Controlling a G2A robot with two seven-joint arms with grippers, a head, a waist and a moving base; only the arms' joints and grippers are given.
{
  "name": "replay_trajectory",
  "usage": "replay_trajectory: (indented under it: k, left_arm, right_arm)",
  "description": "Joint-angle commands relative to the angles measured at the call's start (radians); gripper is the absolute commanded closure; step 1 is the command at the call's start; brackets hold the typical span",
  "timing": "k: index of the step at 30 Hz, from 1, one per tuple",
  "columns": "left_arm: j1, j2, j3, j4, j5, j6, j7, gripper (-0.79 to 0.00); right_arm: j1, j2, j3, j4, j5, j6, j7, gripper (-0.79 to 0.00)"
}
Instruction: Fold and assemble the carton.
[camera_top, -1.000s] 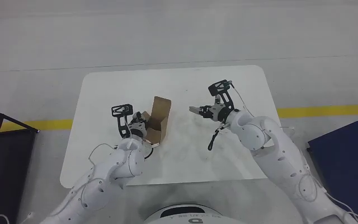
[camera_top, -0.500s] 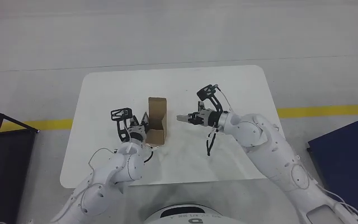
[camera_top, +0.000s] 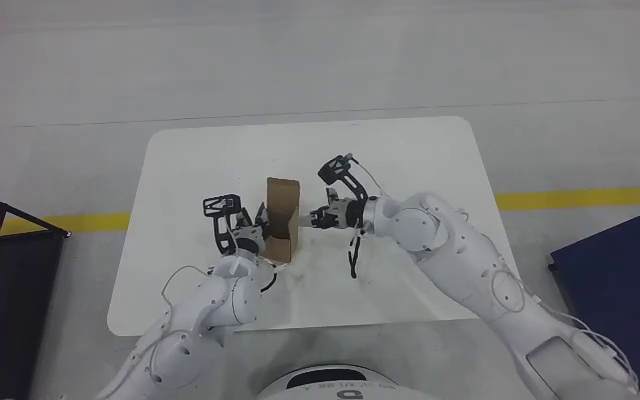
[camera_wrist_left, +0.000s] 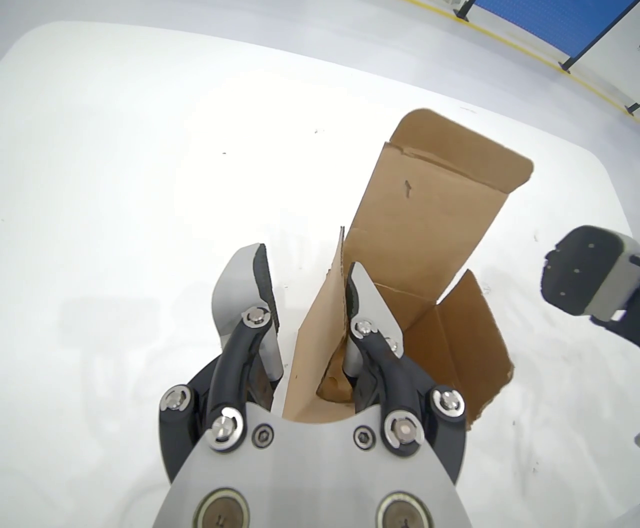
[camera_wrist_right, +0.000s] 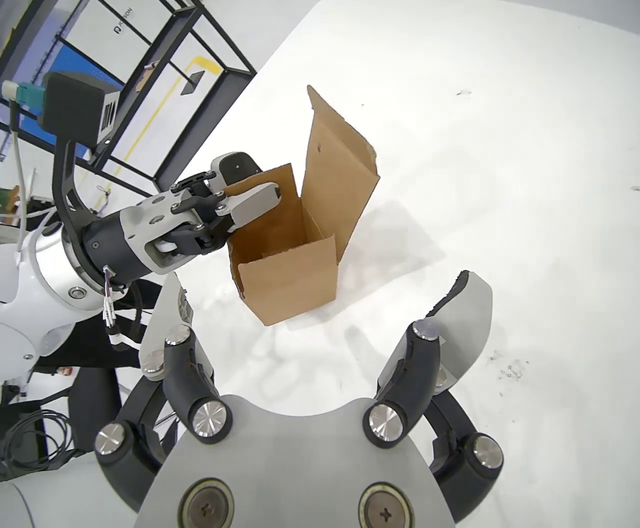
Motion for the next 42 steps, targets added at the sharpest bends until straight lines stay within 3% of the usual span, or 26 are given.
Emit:
replay_trajectory:
  k: [1, 5, 9, 13, 17, 21, 22, 23, 24, 28, 30, 35, 39, 42]
  left_arm:
    - [0.001, -0.004, 0.003, 0.004, 0.008, -0.002, -0.001, -0.336]
    - [0.006, -0.011, 0.003, 0.007, 0.019, -0.003, -0.006, -0.332]
    - [0.008, -0.017, 0.000, 0.010, 0.035, -0.005, -0.018, -0.326]
    - [0.011, -0.022, -0.008, 0.008, 0.050, -0.007, -0.027, -0.329]
    - [0.012, -0.028, -0.013, 0.009, 0.064, -0.011, -0.040, -0.332]
    - [0.007, -0.035, -0.016, 0.007, 0.073, -0.018, -0.051, -0.345]
    - [0.006, -0.037, -0.019, 0.005, 0.068, -0.023, -0.052, -0.351]
    - [0.005, -0.039, -0.024, 0.001, 0.060, -0.025, -0.051, -0.363]
    - [0.007, -0.041, -0.031, -0.004, 0.049, -0.028, -0.049, -0.379]
    - [0.037, -0.045, -0.091, -0.044, -0.032, -0.040, -0.013, -0.677]
    - [0.066, -0.045, -0.136, -0.070, -0.083, -0.059, 0.013, -0.754]
    - [0.168, -0.042, -0.284, -0.129, -0.282, -0.165, 0.067, -0.785]
    - [0.270, -0.046, -0.461, -0.123, -0.584, -0.324, 0.121, -0.785]
    - [0.331, -0.045, -0.573, -0.116, -0.804, -0.462, 0.035, -0.785]
  right_arm:
    - [0.025, -0.012, -0.012, 0.069, 0.033, -0.019, -0.025, -0.785]
    - [0.056, -0.034, -0.034, 0.172, 0.111, -0.111, -0.067, -0.776]
    - [0.091, -0.056, -0.072, 0.263, 0.169, -0.276, -0.065, -0.785]
    - [0.125, -0.076, -0.107, 0.321, 0.163, -0.342, -0.066, -0.763]
    - [0.141, -0.092, -0.128, 0.340, 0.125, -0.348, -0.112, -0.409]
    - [0.147, -0.104, -0.145, 0.330, 0.054, -0.322, -0.156, -0.206]
    - [0.146, -0.106, -0.147, 0.327, 0.036, -0.314, -0.169, -0.049]
    - [0.145, -0.107, -0.147, 0.325, 0.021, -0.309, -0.181, 0.000]
    - [0.144, -0.107, -0.144, 0.324, 0.011, -0.305, -0.192, 0.000]
    - [0.138, -0.097, -0.103, 0.328, -0.005, -0.328, -0.214, 0.000]
    - [0.132, -0.088, -0.078, 0.321, -0.013, -0.340, -0.213, 0.000]
    - [0.116, -0.067, -0.011, 0.289, -0.035, -0.345, -0.212, 0.000]
    - [0.102, -0.054, 0.028, 0.248, -0.061, -0.352, -0.211, 0.000]
    - [0.096, -0.048, 0.041, 0.226, -0.087, -0.353, -0.191, 0.000]
